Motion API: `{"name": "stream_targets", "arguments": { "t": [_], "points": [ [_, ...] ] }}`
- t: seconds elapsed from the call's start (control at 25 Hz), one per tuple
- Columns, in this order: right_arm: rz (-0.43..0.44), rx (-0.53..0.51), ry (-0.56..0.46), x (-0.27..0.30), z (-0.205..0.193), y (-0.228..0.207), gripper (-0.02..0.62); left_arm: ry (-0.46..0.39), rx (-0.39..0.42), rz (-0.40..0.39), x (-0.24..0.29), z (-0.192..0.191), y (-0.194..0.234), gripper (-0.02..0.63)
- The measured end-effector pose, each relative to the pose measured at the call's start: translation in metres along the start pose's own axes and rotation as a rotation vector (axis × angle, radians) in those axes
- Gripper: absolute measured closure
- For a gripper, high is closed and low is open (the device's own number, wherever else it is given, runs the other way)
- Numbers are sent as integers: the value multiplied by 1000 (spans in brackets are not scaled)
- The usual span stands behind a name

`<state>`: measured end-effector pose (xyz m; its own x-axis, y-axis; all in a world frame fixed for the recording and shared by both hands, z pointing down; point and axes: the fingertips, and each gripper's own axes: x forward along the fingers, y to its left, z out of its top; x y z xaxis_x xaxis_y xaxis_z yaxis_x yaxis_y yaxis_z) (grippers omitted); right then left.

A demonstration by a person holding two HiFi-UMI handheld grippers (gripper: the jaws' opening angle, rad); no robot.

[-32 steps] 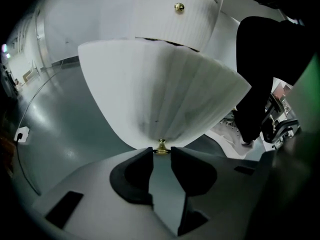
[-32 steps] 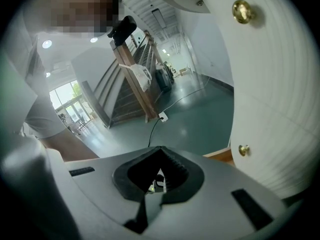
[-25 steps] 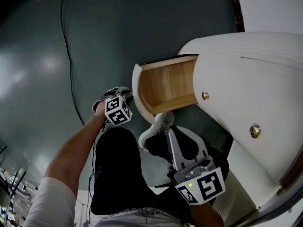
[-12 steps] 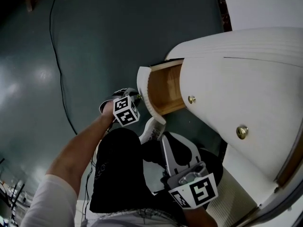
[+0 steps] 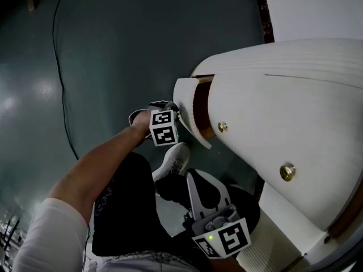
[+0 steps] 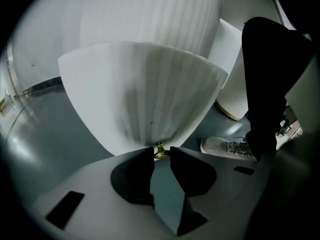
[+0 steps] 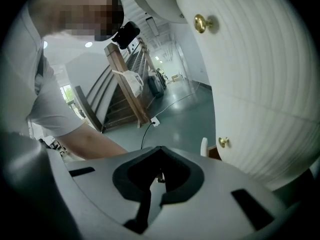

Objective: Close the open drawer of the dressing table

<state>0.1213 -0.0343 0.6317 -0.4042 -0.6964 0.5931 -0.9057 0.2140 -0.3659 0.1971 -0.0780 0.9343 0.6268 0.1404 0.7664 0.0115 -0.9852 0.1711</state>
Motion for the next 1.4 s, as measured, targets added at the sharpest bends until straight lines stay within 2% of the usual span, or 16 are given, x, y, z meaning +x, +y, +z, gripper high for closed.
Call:
{"name": "stream_targets", "arguments": {
  "t": [0.2,0.56,1.0,1.32,1.4],
  "points": [
    [7,13,-22,2,5,-5,586,-6,73,-8,15,26,6,489],
    [-8,12,-59,1,6,-13,586,-12,102,-17,29,47,11,491],
    [1,4,-79,2,5,-16,586,12,30,-8,36,55,14,489],
    [7,1,-99,4,4,-14,586,-17,49,-10,33,54,14,489],
    [15,3,-111,5,6,-13,586,-30,41,-4,28,55,17,447]
  ]
}}
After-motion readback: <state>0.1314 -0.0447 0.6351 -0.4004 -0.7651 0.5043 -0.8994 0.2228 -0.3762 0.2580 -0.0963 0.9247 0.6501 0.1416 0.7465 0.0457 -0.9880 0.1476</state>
